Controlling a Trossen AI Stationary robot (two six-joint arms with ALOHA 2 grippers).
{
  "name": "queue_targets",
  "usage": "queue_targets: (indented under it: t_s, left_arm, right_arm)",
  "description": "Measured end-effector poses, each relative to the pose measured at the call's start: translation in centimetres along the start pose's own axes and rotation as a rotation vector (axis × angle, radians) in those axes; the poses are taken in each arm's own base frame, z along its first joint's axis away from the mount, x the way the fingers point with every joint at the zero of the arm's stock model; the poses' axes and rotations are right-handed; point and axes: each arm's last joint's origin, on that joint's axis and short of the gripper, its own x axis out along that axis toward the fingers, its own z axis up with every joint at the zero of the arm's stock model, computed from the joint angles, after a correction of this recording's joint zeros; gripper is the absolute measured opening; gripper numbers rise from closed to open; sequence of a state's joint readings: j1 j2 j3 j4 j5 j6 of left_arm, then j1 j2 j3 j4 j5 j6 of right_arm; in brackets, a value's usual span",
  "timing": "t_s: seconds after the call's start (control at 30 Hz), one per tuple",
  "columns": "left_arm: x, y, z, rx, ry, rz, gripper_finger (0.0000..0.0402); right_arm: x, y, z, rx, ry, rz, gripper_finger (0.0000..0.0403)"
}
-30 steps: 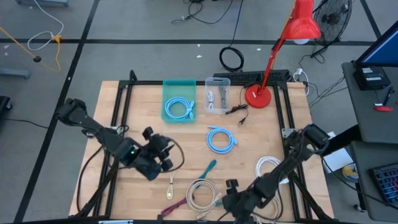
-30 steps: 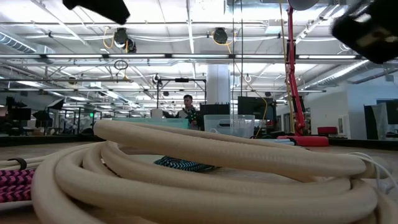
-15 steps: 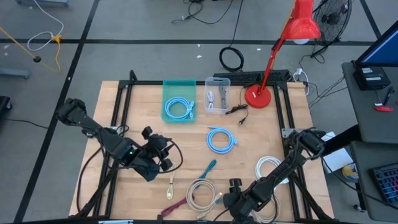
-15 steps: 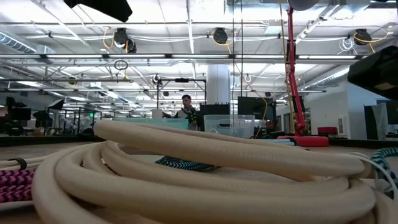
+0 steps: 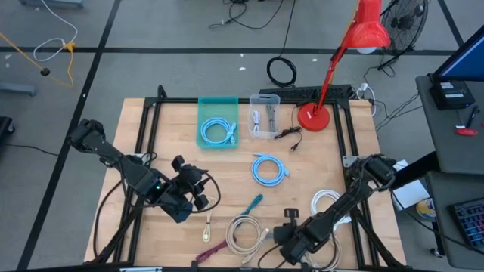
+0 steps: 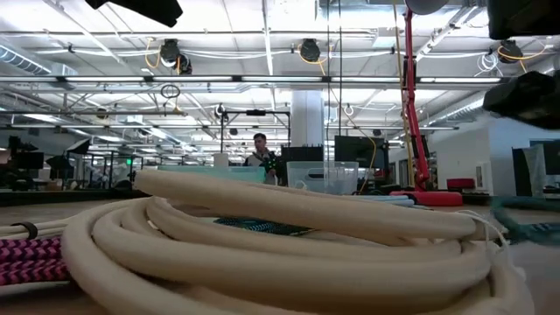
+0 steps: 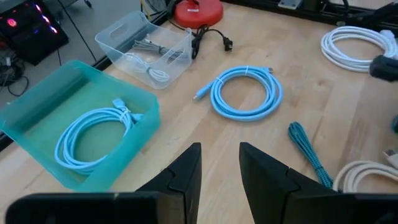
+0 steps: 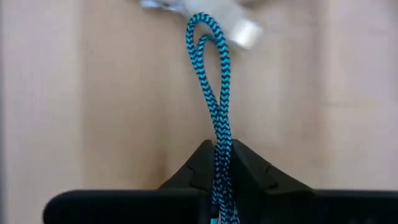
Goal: Pick and place items into bin
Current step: Put the bottom black blue charger cable into the transparent bin
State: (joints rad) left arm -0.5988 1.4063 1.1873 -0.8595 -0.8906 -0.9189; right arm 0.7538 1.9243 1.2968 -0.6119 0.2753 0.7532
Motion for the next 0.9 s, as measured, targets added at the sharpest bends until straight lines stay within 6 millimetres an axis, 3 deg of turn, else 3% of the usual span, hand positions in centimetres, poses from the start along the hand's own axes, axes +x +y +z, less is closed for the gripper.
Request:
queue_targets:
  t_s: [0.33, 0.5, 0.67, 0.8, 0.9]
  left_arm:
    - [-0.2, -0.1, 0.1, 0.052, -0.106, 0.053, 0.0113]
    - [0.5, -2.1, -0.7, 0.245, -0.245, -0.022, 0.0113]
    - [0.8, -4.3, -1.3, 0.399, -0.461, -0.423, 0.0113]
    - [-0.6, -4.5, -0.3, 0.338, -0.766, -0.735, 0.0113]
    - [-0.8, -4.4, -0.6, 0.342, -0.809, -0.834, 0.0113]
  right_arm:
    - [-9.7, -2.3, 3.6, 0.017, -0.642, -0.246, 0.0018]
    - [-14.3, -2.4, 5.9, -0.006, -0.938, -0.348, 0.0017]
    - [-16.5, -1.7, 7.5, -0.084, -1.111, -0.288, 0.0017]
    - [-16.2, -1.1, 7.8, -0.122, -1.148, -0.264, 0.0017]
    - [-15.8, -0.8, 8.0, -0.125, -1.164, -0.269, 0.0017]
